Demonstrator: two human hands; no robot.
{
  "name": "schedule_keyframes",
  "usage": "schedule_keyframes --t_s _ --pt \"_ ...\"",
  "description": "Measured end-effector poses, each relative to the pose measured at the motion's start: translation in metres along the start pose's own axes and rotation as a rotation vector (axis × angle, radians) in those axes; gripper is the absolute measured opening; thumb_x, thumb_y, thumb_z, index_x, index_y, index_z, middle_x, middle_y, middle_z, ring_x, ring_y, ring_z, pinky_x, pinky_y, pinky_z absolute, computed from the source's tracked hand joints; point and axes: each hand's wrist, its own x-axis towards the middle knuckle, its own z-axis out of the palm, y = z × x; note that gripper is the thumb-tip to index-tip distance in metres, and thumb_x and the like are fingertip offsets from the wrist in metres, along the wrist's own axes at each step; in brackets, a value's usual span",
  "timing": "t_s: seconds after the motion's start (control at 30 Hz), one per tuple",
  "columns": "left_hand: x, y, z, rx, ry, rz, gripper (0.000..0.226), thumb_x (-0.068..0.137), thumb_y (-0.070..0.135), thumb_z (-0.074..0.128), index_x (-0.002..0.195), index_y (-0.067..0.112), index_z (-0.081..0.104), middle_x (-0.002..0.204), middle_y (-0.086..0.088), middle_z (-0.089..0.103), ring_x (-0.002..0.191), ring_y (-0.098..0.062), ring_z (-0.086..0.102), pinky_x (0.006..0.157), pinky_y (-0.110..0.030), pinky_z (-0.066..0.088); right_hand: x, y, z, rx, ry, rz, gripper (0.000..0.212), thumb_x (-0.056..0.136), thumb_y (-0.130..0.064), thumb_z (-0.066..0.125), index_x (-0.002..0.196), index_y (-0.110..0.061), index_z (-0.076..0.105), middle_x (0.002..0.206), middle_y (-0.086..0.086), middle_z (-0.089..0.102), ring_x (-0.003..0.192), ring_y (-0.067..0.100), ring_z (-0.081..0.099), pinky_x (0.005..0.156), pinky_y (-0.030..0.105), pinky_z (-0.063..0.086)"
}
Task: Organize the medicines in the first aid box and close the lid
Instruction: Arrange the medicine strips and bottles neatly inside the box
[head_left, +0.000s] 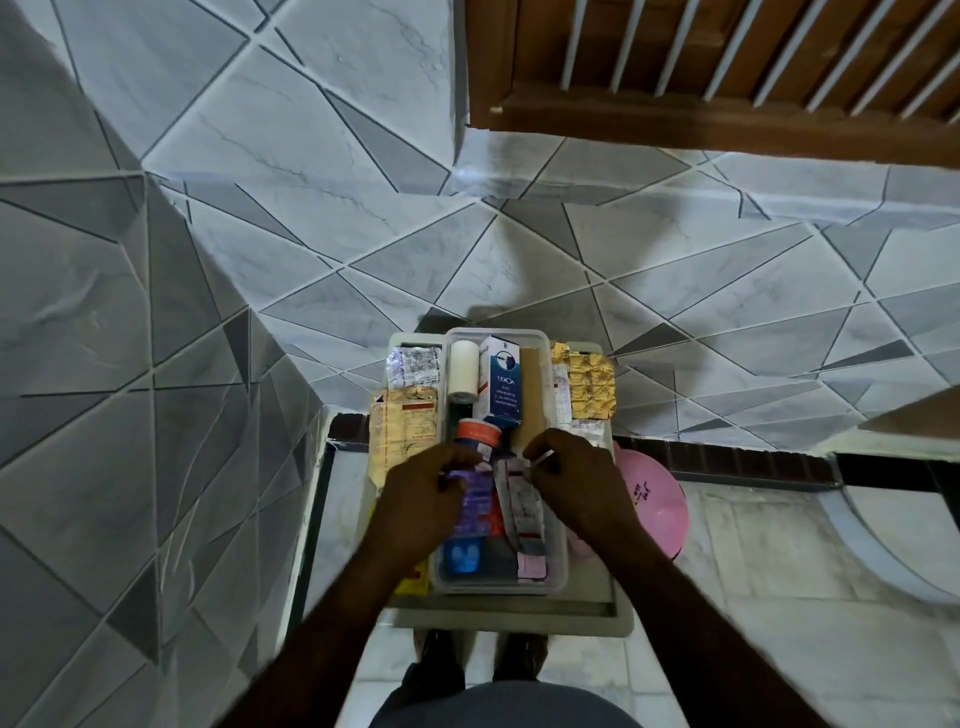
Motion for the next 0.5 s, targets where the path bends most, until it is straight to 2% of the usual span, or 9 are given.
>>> schedule_keyframes --t_s 0.17,0.2,0.3,0.33,0.4,0.5 --pt "0.000 -0.002 0.025 0.199 -0.159 0.018 0.034 0.086 0.001 0.059 0.117 0.016 0.061 0.120 -0.004 0.061 0.098 -0.009 0.054 0.066 0.002 0.041 -0.003 0.007 0.005 -0.116 0.038 -0.069 0.019 0.089 -0.023 0.061 0.105 -0.022 0.070 0.109 -0.001 0.072 0.097 0.016 0.066 0.084 0.031 0.053" --pt "-0.002 -0.003 0.029 0.255 -0.169 0.024 0.033 0.087 0.005 0.061 0.117 0.017 0.060 0.120 -0.004 0.061 0.100 -0.011 0.056 0.072 0.002 0.039 -0.003 0.008 0.002 -0.107 0.055 -0.079 0.018 0.090 -0.024 0.061 0.105 -0.021 0.071 0.107 -0.002 0.073 0.095 0.014 0.066 0.082 0.028 0.053" --pt "-0.004 -0.012 0.039 0.366 -0.153 0.009 0.028 0.091 0.016 0.058 0.118 0.019 0.056 0.123 -0.003 0.061 0.113 -0.019 0.058 0.098 -0.024 0.044 -0.001 0.015 -0.012 0.003 0.116 -0.064 0.013 0.090 -0.022 0.063 0.099 -0.019 0.072 0.097 -0.007 0.071 0.085 0.006 0.063 0.072 0.011 0.044" --pt "-0.005 -0.013 0.042 0.383 -0.166 0.005 0.028 0.091 0.015 0.057 0.119 0.018 0.055 0.123 -0.005 0.061 0.113 -0.021 0.059 0.099 -0.030 0.046 0.000 0.018 -0.018 0.055 0.142 -0.034 0.011 0.088 -0.020 0.065 0.097 -0.019 0.072 0.093 -0.007 0.070 0.083 0.005 0.063 0.072 0.013 0.047" --pt "-0.006 -0.009 0.044 0.466 -0.173 0.021 0.029 0.090 0.012 0.058 0.118 0.016 0.056 0.122 -0.005 0.061 0.113 -0.023 0.059 0.099 -0.035 0.048 0.003 0.029 -0.030 0.107 0.178 0.052 0.006 0.087 -0.018 0.067 0.091 -0.019 0.071 0.085 -0.008 0.067 0.077 0.006 0.064 0.074 0.025 0.054" --pt "-0.008 -0.002 0.035 0.414 -0.032 0.031 0.036 0.089 0.010 0.059 0.124 0.018 0.056 0.128 -0.004 0.058 0.120 -0.022 0.055 0.103 -0.035 0.044 0.006 0.057 -0.037 0.066 0.161 0.184 0.008 0.084 -0.020 0.068 0.076 -0.022 0.066 0.074 -0.005 0.067 0.069 0.014 0.066 0.074 0.040 0.059"
